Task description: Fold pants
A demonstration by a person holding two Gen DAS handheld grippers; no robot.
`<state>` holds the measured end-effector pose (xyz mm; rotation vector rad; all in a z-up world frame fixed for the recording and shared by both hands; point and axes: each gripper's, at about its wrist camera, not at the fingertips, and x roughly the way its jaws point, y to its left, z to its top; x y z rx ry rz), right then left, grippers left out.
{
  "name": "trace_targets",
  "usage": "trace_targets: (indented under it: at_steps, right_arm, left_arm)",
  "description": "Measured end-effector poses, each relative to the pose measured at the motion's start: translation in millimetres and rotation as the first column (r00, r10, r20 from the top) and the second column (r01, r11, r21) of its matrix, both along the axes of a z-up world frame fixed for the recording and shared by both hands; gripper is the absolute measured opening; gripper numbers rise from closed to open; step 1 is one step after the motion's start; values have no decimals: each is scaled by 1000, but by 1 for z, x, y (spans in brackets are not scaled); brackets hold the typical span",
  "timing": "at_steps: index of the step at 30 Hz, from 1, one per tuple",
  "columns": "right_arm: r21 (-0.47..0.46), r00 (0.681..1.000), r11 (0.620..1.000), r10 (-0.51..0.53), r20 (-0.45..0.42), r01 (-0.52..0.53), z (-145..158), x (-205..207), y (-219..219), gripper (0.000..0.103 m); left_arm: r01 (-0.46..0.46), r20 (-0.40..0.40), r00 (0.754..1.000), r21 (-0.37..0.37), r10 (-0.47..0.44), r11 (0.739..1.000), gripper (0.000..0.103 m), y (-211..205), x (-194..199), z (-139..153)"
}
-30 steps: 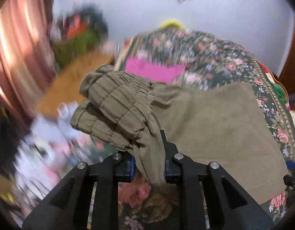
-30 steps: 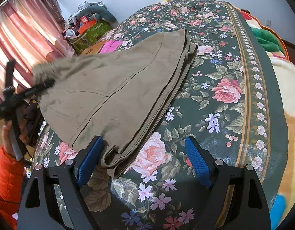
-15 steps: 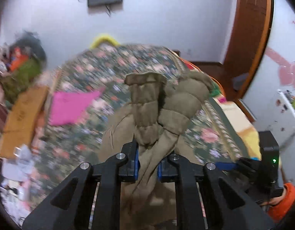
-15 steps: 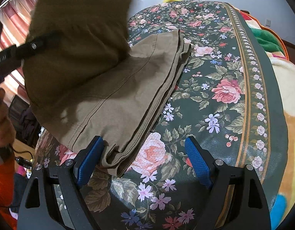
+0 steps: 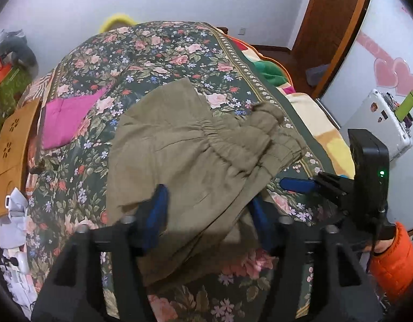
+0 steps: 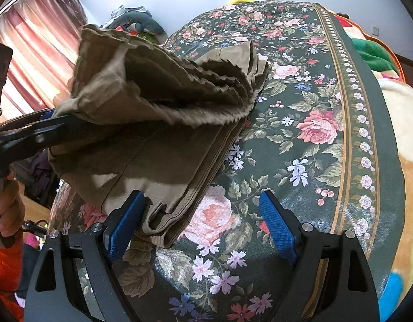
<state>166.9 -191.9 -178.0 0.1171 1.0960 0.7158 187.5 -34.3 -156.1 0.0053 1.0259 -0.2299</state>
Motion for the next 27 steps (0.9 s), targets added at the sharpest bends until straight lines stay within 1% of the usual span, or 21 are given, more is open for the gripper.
trace_targets:
  at_steps: [2, 3, 4, 5, 7, 9, 10, 11, 12, 14, 17, 21, 22, 24, 27]
  right_arm:
    - [1, 1000, 1000, 0, -1, 0, 0, 0, 0, 85]
    - [1, 1000, 1000, 1, -1, -1, 0, 0, 0, 85]
    - [2, 1000, 1000, 1, -2, -1, 0, 0, 0, 85]
    - [3, 1000, 1000, 1, -2, -1, 0, 0, 0, 85]
    - [6, 1000, 1000, 1, -3, -1, -1, 0, 0, 85]
    - [7, 1000, 1000, 0, -4, 0, -1, 1, 0, 85]
    - [9, 1000, 1000, 0, -4, 0, -1, 1, 0, 85]
    - [8, 1000, 1000, 0, -4, 0, -1, 1, -1, 85]
    - [9, 1000, 1000, 0, -4, 0, 0, 1, -1, 85]
    - [5, 1000, 1000, -3, -2, 3, 1, 0, -1, 85]
    - [9, 1000, 1000, -27, -2, 27, 5, 0, -4, 85]
    - [10, 997, 997, -75, 6, 75, 10, 2, -13, 85]
    - [0, 996, 996, -86, 17, 86, 12, 2, -15, 85]
    - [-13, 994, 994, -105, 39, 105, 17, 2, -22, 85]
    - [-4, 988, 989, -147, 50, 148, 22, 4, -35, 85]
  left_arm:
    - [-8, -4, 1000, -16, 8, 1000, 68, 5, -1, 2]
    - [-13, -10, 1000, -38, 12, 999, 70, 9, 0, 3]
    - [-21, -15, 1000, -69, 20, 997, 76, 15, 0, 6]
    - [-28, -13, 1000, -90, 27, 996, 79, 19, 0, 9]
    - [-54, 3, 998, -116, 55, 992, 79, 28, 0, 17]
    - [-68, 26, 997, -129, 72, 989, 82, 37, 0, 26]
    - [-75, 43, 996, -119, 81, 990, 87, 39, 1, 30]
    - [-92, 68, 993, -91, 98, 992, 93, 43, 3, 33]
    - [-114, 92, 989, -55, 118, 992, 95, 46, 7, 35]
    - [-136, 112, 984, -4, 136, 991, 96, 52, 18, 35]
    - [-166, 96, 982, 58, 160, 984, 96, 65, 47, 24]
    - [-205, 99, 976, 112, 194, 972, 96, 82, 83, 9]
    - [-219, 85, 974, 121, 209, 968, 96, 88, 96, 3]
    - [-239, 58, 970, 105, 234, 965, 96, 98, 115, -8]
    - [-260, -4, 965, 91, 262, 961, 96, 112, 145, -29]
